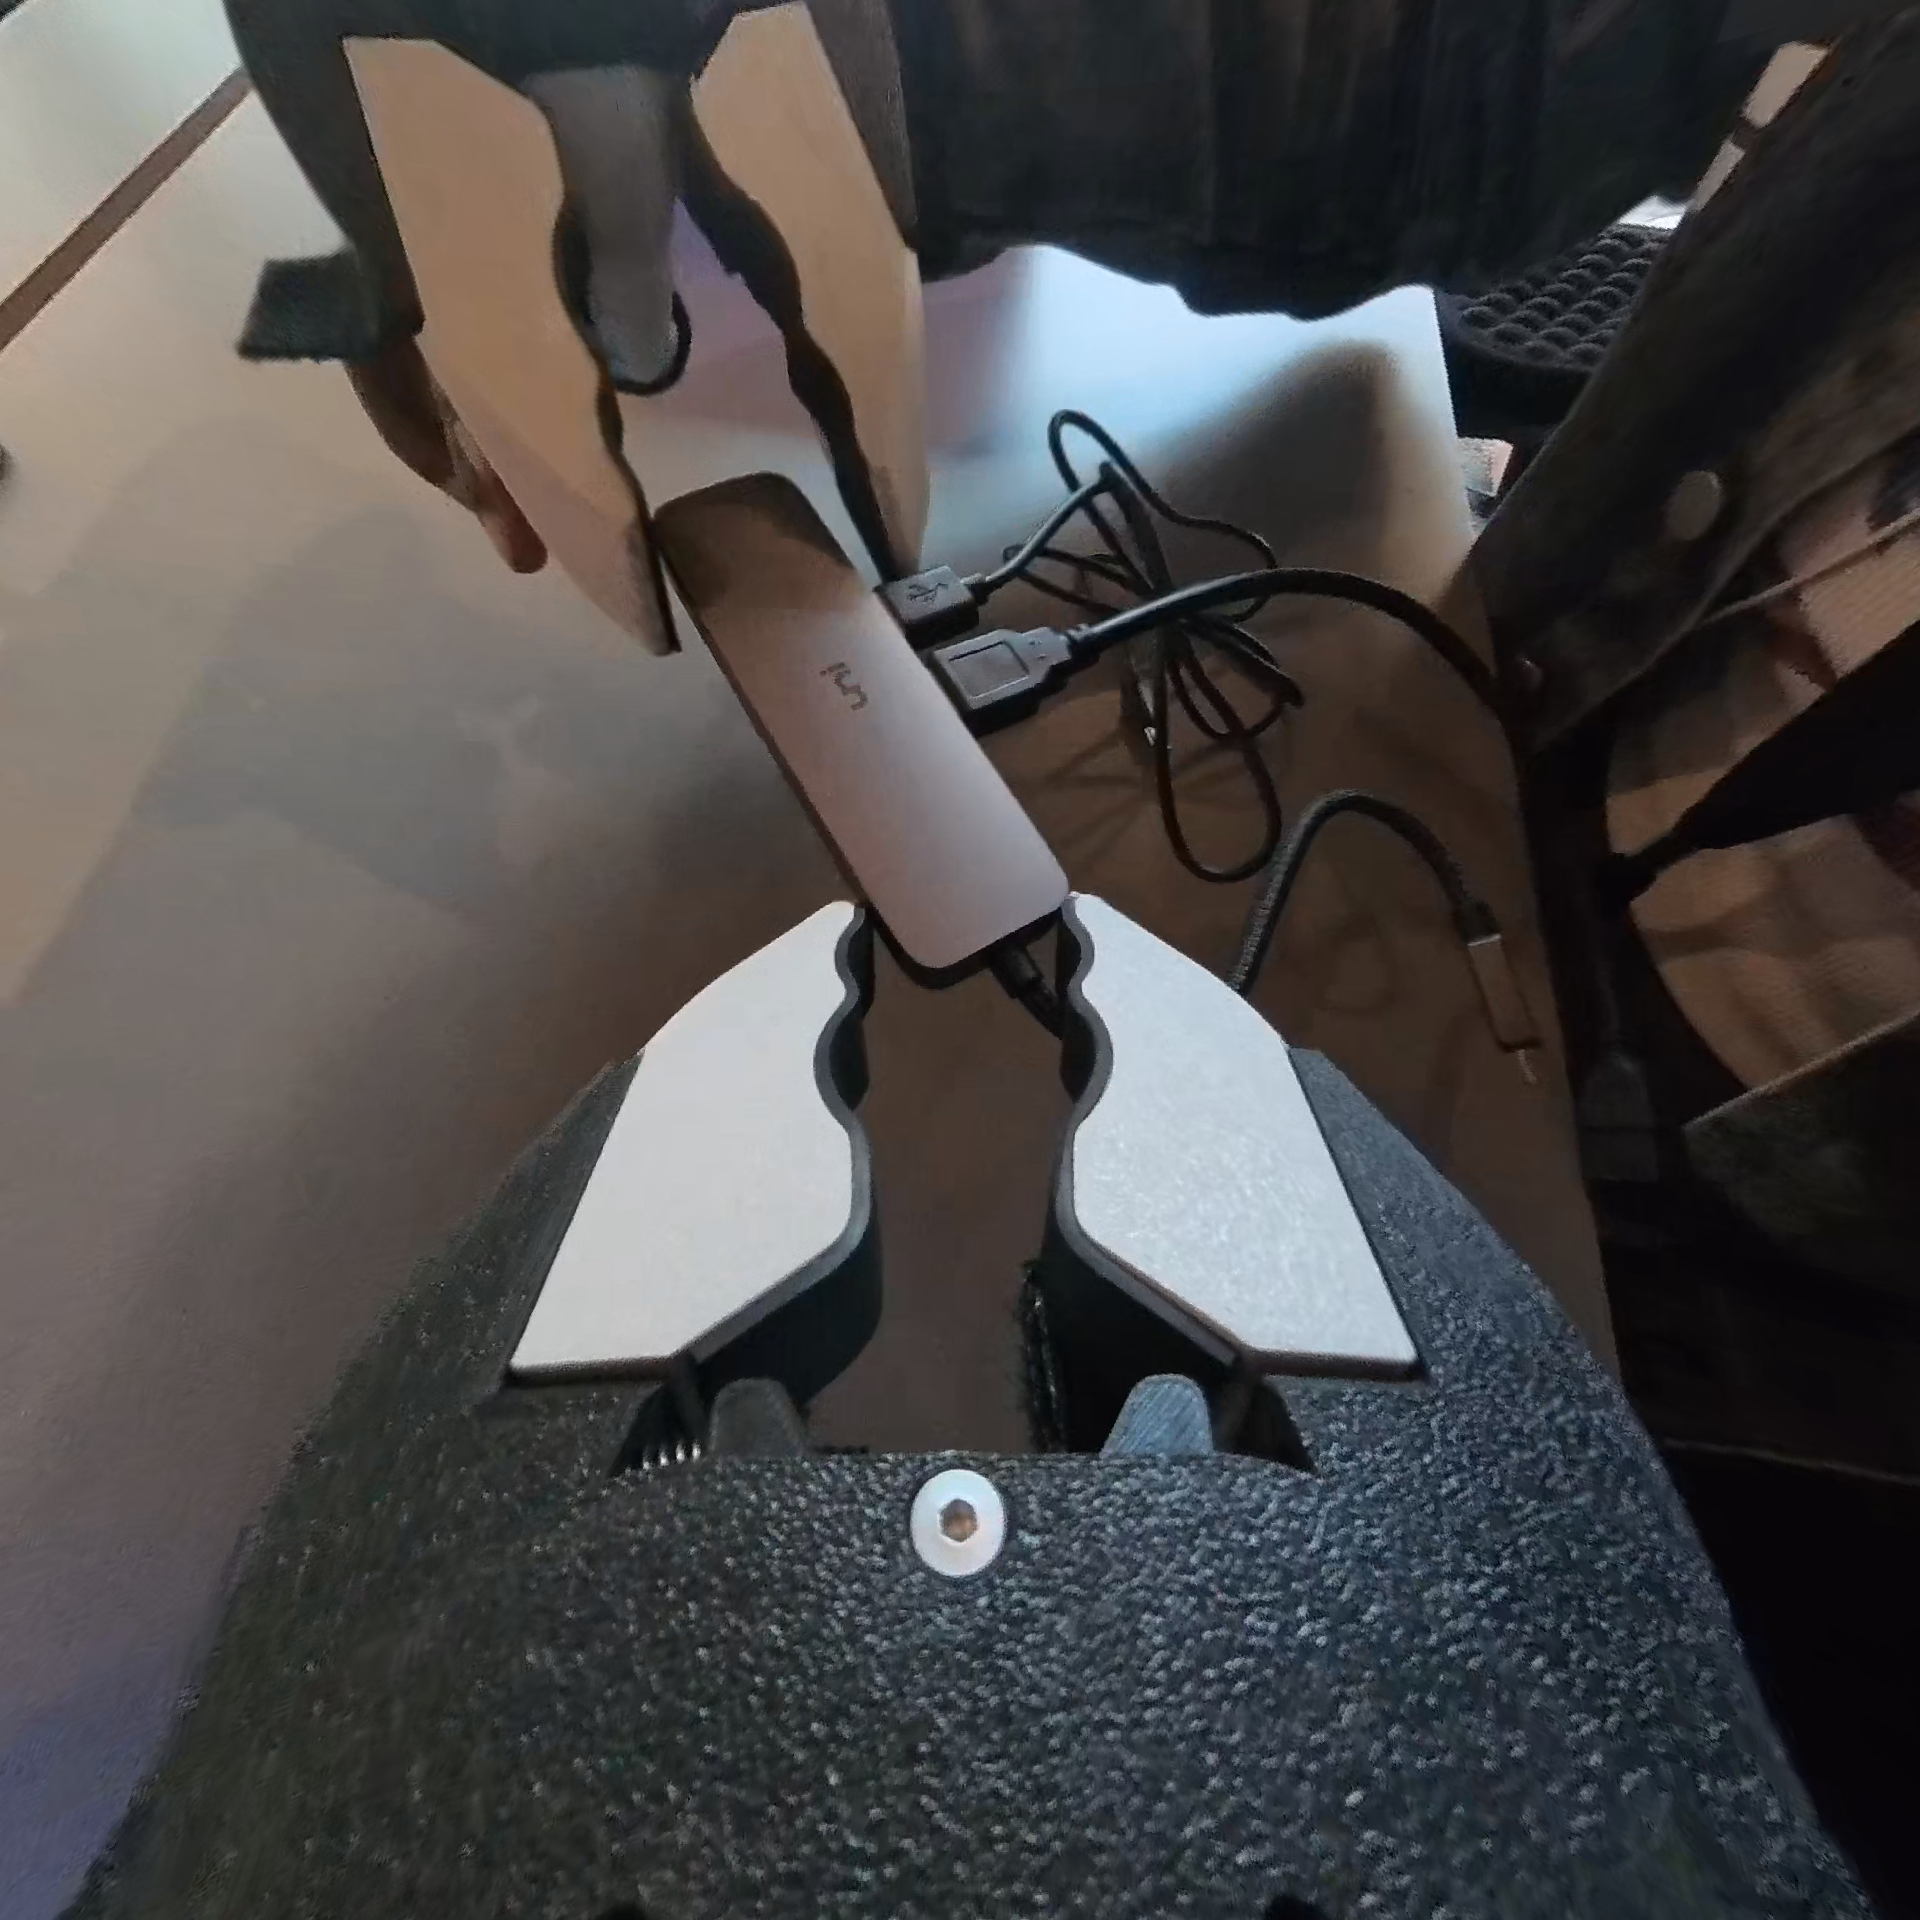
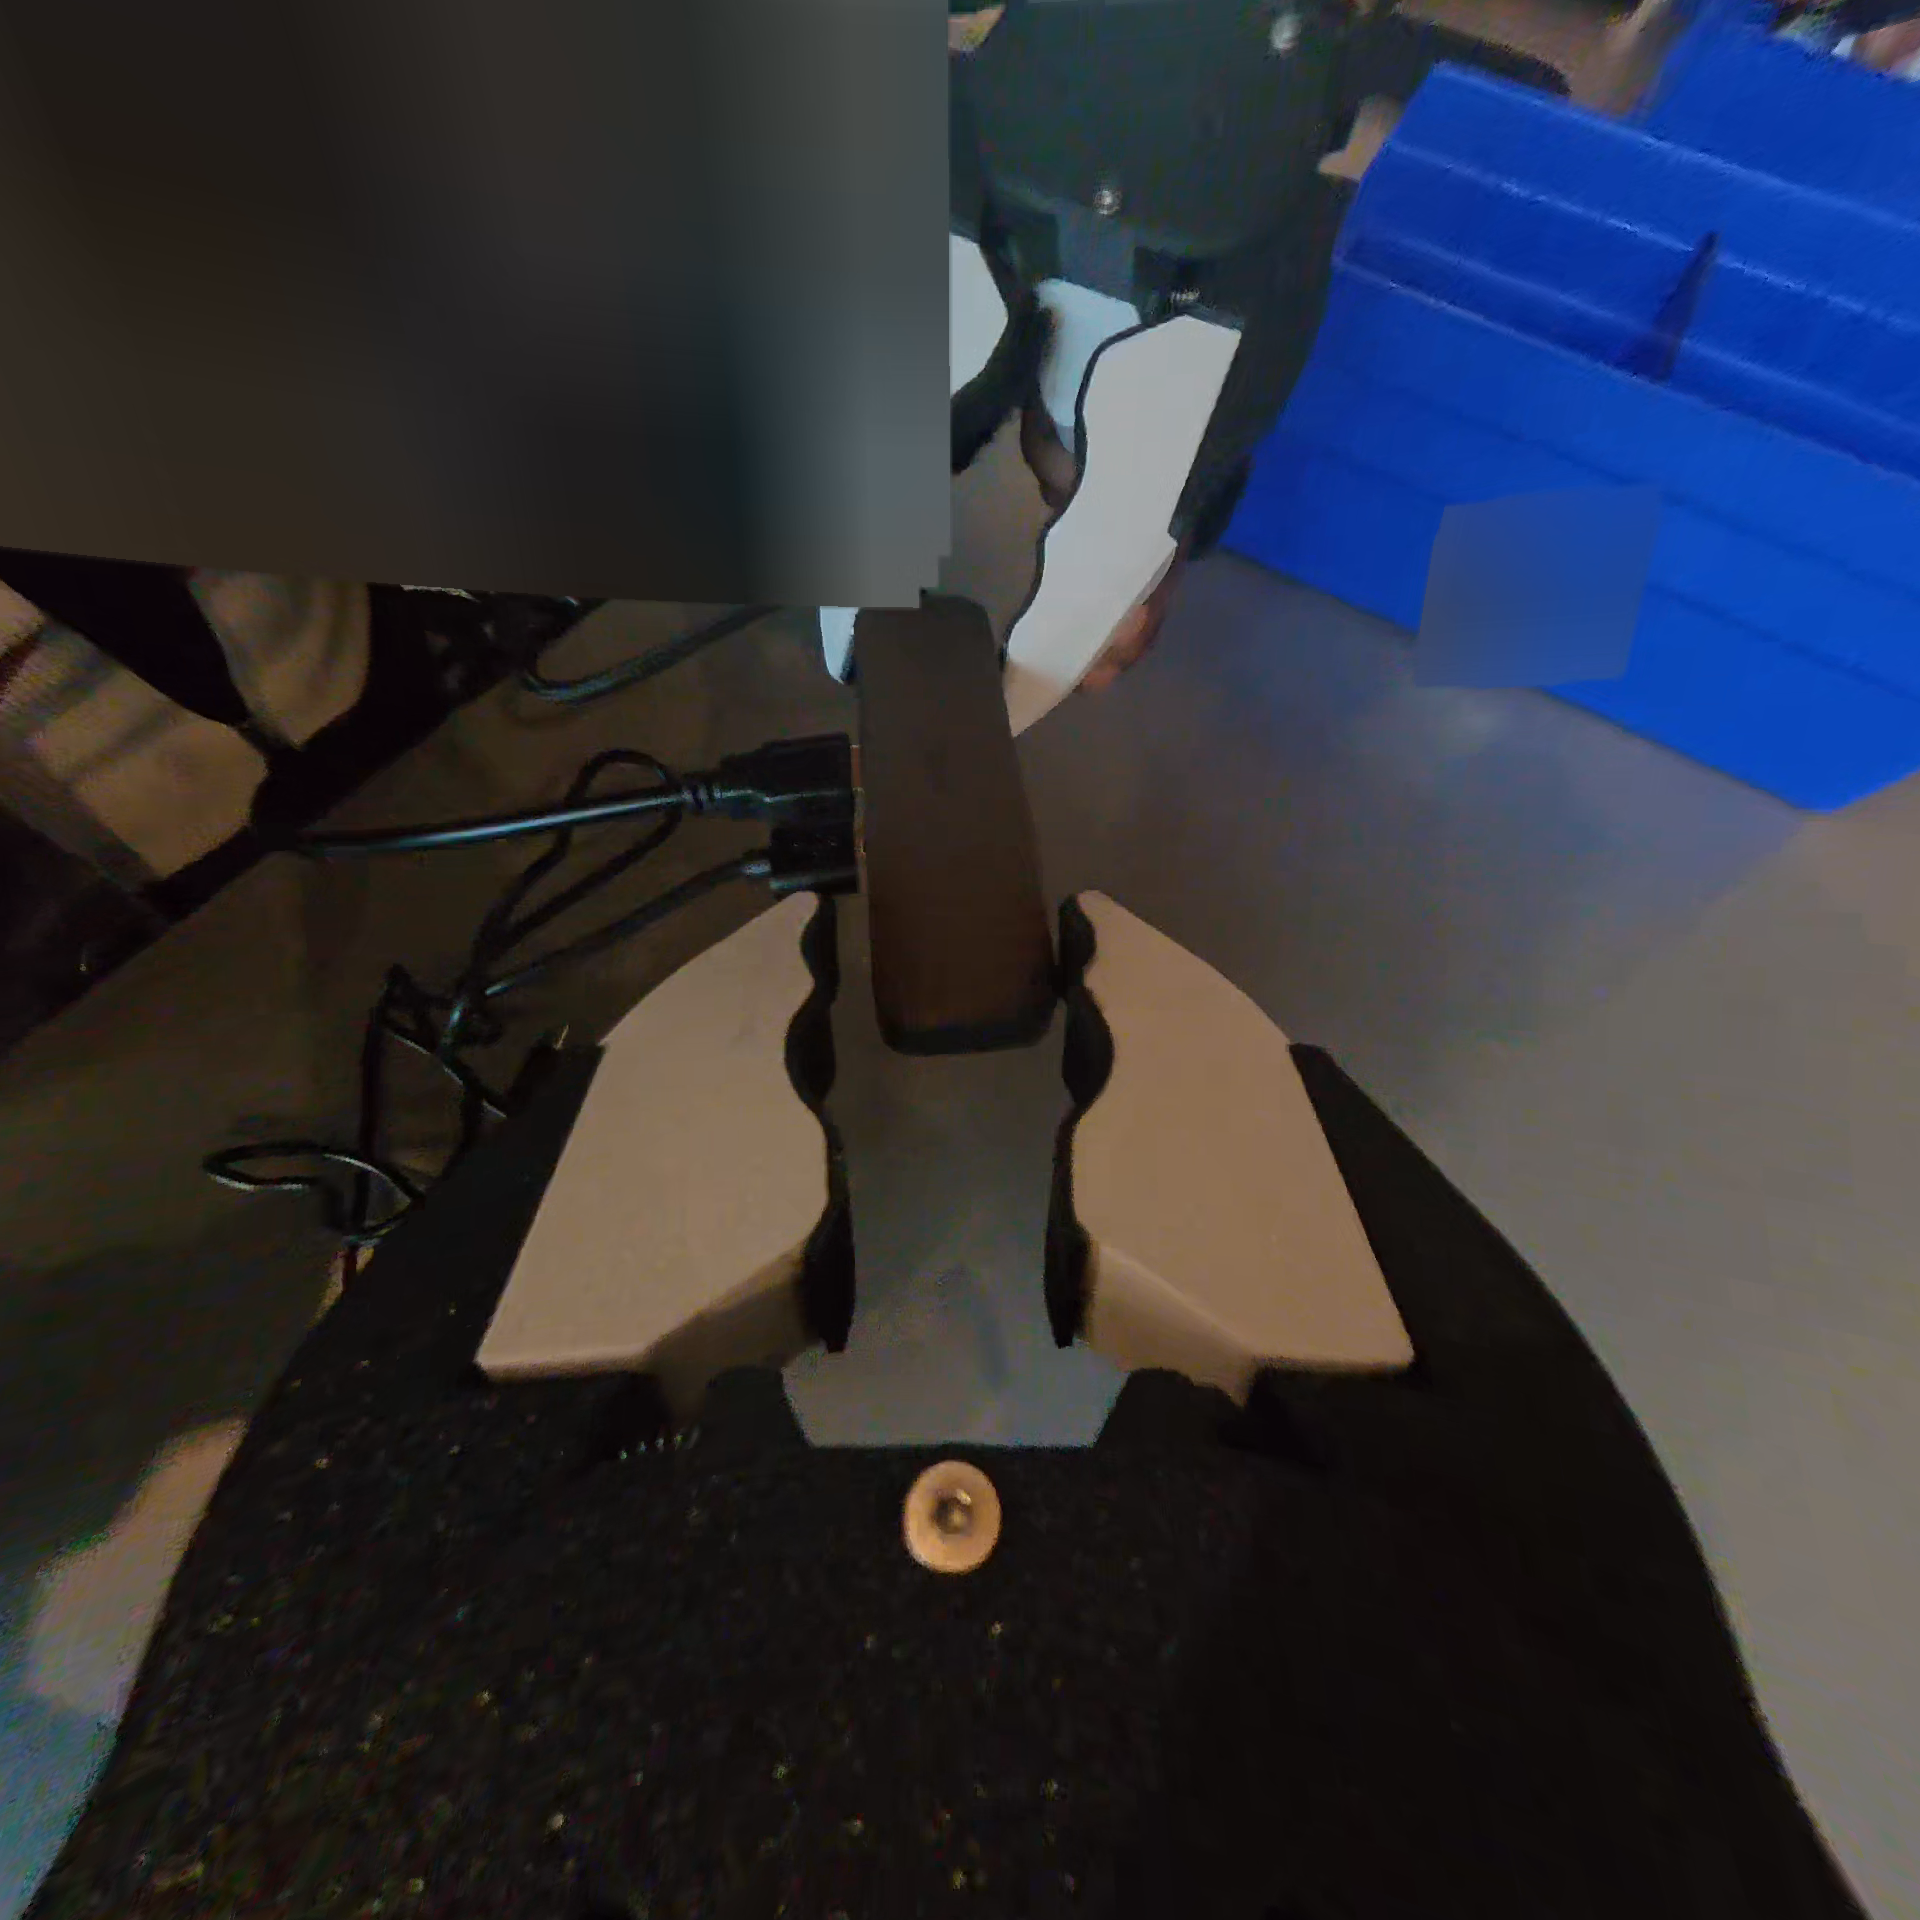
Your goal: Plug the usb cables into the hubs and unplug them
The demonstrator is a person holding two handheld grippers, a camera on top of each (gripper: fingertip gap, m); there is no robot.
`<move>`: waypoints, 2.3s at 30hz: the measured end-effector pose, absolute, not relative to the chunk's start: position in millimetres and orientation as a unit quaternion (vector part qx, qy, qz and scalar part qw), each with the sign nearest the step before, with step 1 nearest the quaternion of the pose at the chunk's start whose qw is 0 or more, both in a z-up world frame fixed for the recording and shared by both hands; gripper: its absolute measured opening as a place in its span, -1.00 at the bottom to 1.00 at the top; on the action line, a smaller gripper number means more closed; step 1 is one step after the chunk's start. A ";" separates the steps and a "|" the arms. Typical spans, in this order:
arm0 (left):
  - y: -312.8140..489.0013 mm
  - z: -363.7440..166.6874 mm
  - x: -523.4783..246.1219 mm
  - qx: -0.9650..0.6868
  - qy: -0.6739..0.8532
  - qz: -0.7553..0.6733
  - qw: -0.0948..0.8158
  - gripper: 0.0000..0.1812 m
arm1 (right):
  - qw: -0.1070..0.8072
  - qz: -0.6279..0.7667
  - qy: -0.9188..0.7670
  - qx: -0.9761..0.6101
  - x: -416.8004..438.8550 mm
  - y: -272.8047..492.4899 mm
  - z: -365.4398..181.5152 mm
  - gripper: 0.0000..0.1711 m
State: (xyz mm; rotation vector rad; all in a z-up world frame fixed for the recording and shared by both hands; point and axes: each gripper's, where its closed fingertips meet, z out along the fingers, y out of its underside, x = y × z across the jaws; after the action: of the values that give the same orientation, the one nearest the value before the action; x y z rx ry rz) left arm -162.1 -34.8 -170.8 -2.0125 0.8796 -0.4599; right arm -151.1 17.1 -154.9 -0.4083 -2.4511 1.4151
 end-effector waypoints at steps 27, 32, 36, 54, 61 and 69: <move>-148.3 -97.2 -335.8 -0.814 -0.073 0.111 0.565 -0.13 | 0.326 0.518 -0.723 -0.322 -127.5 71.1 -141.3 -0.62; -189.3 -77.2 -372.0 -0.794 -0.101 0.144 0.582 -0.01 | 0.330 0.520 -0.713 -0.336 -122.6 72.0 -145.1 -0.62; -200.2 -75.2 -390.2 -0.810 -0.057 0.179 0.556 -0.29 | 0.328 0.521 -0.711 -0.341 -123.5 72.6 -147.4 -0.62; -192.8 -181.8 -443.1 -0.961 0.268 -0.025 0.058 -0.59 | 0.326 0.547 -0.693 -0.338 -118.7 79.0 -145.4 -0.62; -184.3 -220.7 -436.5 -0.954 0.299 0.011 -0.010 -0.27 | 0.327 0.550 -0.687 -0.345 -118.2 84.8 -146.0 -0.62; -182.6 -231.9 -431.6 -0.932 0.358 0.043 -0.013 -0.47 | 0.335 0.558 -0.680 -0.339 -118.7 84.4 -138.7 -0.62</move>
State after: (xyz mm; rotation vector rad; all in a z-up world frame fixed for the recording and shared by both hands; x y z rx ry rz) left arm -431.6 -182.6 -231.9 -2.9542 1.1357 0.1376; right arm -118.7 84.4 -138.7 -0.8837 -1.7741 1.4558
